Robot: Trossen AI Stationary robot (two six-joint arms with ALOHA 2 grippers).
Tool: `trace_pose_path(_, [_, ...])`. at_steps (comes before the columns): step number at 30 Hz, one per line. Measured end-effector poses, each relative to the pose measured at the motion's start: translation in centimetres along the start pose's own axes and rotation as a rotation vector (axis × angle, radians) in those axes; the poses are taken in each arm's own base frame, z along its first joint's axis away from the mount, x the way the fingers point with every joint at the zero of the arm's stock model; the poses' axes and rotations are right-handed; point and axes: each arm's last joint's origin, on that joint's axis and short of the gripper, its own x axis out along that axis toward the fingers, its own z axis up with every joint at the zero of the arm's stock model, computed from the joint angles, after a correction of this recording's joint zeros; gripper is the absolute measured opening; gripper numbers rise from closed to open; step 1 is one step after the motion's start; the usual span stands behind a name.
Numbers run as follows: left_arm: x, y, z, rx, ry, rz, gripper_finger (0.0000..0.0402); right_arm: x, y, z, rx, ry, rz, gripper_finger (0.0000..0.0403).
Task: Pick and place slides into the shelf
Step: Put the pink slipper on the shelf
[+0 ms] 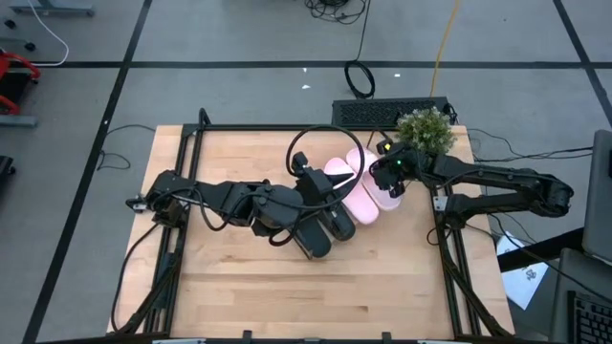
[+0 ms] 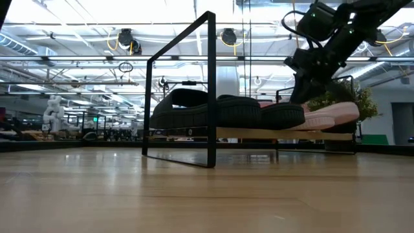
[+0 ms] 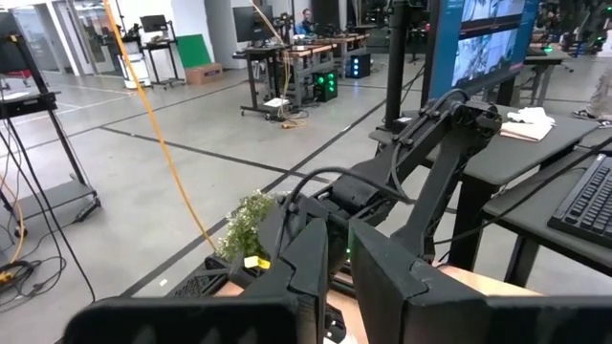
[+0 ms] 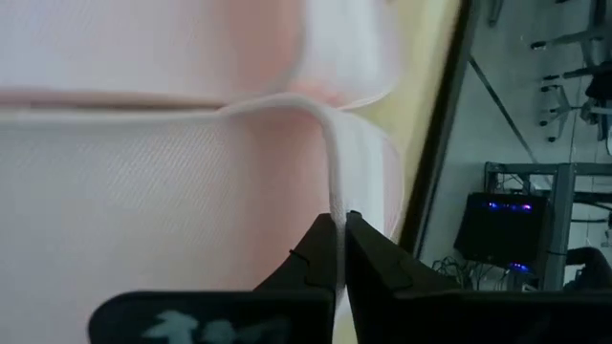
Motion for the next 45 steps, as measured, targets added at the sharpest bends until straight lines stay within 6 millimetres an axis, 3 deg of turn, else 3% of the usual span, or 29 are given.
trace_pose_path(13, [0.0, 0.0, 0.0, 0.0, 0.0, 0.0, 0.0047, 0.4, -0.1, 0.0, -0.03, 0.004, -0.086, 0.0])
trace_pose_path(31, [0.0, 0.0, 0.0, 0.006, 0.0, -0.001, 0.0047, 1.4, 0.4, 0.0, -0.029, 0.018, -0.019, 0.0001])
trace_pose_path(45, [0.0, 0.0, 0.0, 0.004, 0.0, -0.001, 0.0047, 1.3, 0.3, 0.0, -0.028, 0.036, -0.044, 0.005])
